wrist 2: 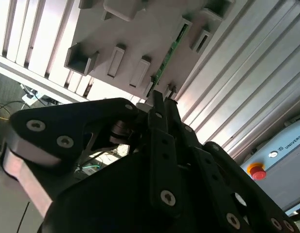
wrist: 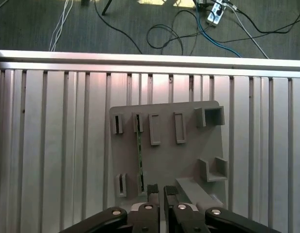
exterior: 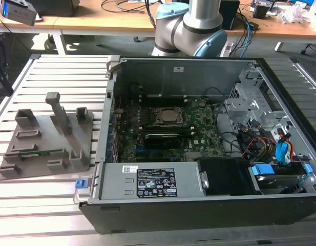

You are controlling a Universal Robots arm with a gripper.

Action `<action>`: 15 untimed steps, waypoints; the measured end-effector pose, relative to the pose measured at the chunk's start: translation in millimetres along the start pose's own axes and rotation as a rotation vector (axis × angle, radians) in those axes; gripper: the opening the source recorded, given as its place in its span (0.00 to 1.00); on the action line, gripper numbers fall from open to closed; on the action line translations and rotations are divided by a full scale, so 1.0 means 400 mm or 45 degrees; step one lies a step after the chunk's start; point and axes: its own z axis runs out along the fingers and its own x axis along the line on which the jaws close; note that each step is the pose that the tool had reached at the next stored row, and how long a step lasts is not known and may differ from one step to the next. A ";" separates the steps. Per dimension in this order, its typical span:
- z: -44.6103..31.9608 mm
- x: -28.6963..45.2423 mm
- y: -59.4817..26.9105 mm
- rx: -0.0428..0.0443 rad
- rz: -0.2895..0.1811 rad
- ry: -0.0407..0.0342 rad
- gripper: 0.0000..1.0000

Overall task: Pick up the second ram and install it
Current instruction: 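Pick up the second ram and move it above second insertion slot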

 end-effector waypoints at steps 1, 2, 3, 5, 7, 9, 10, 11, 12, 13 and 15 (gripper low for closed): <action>0.000 0.000 0.000 0.000 0.000 0.0000 0.29; 0.000 0.000 0.000 0.000 0.000 0.0000 0.29; 0.000 0.000 0.000 0.000 -0.001 0.0001 0.36; 0.000 0.000 0.000 0.000 -0.001 0.0000 0.36; 0.006 0.007 0.000 0.000 -0.001 0.0000 0.36; 0.024 0.008 -0.001 0.000 -0.001 0.0000 0.36; 0.028 0.008 -0.001 0.000 -0.001 0.0001 0.36; 0.032 0.008 -0.001 0.000 -0.001 0.0000 0.36; 0.038 0.008 -0.002 0.000 -0.001 0.0000 0.36; 0.040 0.008 -0.002 0.000 -0.001 0.0001 0.36; 0.048 0.008 -0.002 0.000 -0.001 0.0001 0.36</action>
